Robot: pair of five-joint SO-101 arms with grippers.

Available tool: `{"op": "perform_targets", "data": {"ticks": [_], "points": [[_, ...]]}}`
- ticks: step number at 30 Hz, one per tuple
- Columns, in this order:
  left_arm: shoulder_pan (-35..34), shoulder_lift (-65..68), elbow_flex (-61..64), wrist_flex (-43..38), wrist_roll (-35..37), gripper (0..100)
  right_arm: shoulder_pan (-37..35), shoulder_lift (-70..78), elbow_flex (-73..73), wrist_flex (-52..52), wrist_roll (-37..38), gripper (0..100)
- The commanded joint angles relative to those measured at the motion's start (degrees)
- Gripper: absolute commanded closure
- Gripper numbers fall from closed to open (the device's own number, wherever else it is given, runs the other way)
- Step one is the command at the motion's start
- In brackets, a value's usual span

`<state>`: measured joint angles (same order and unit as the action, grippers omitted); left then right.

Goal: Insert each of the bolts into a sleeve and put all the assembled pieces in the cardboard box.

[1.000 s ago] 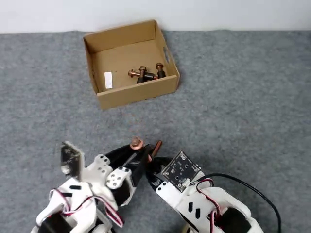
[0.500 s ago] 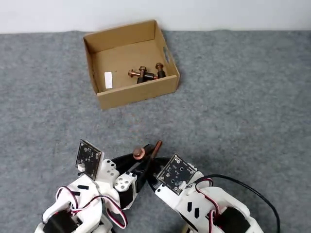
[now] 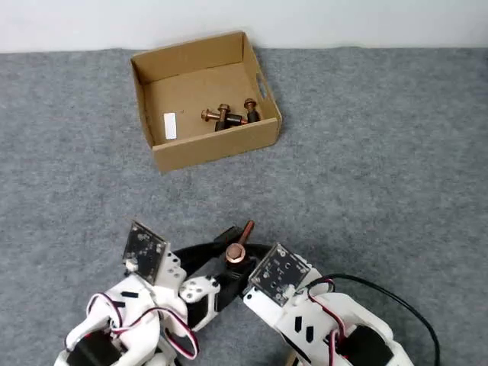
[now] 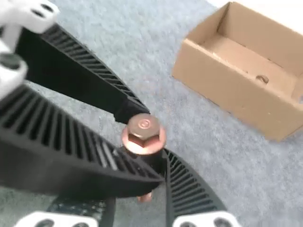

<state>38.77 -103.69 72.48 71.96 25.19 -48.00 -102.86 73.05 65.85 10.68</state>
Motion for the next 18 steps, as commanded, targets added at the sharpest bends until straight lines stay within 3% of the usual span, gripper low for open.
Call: {"op": "perform_targets", "data": {"ticks": [1, 5, 10, 12, 16, 18], "points": [[0.44, 0.09, -0.75, 0.35, -1.49, 79, -0.04, -0.48, -3.78, -1.89, 0.44, 99.1], [-0.53, 0.09, -5.14, 0.35, -1.93, 79, -0.04, -0.48, -3.6, -1.8, 0.44, 99.1], [-8.97, 0.09, -10.95, 0.26, -4.4, 79, 1.63, -0.48, -2.2, -1.89, 0.44, 99.1], [-12.75, -0.09, -12.62, -0.18, -5.8, 83, 4.0, -0.57, -1.76, -1.89, 0.35, 99.1], [-20.84, -0.26, -13.14, -1.93, -7.3, 100, 9.01, -0.57, -1.49, -2.07, -0.09, 99.1], [-25.41, -0.26, -11.3, -2.11, -7.74, 98, 11.65, -0.48, -1.49, -2.15, -1.41, 99.1]]}}
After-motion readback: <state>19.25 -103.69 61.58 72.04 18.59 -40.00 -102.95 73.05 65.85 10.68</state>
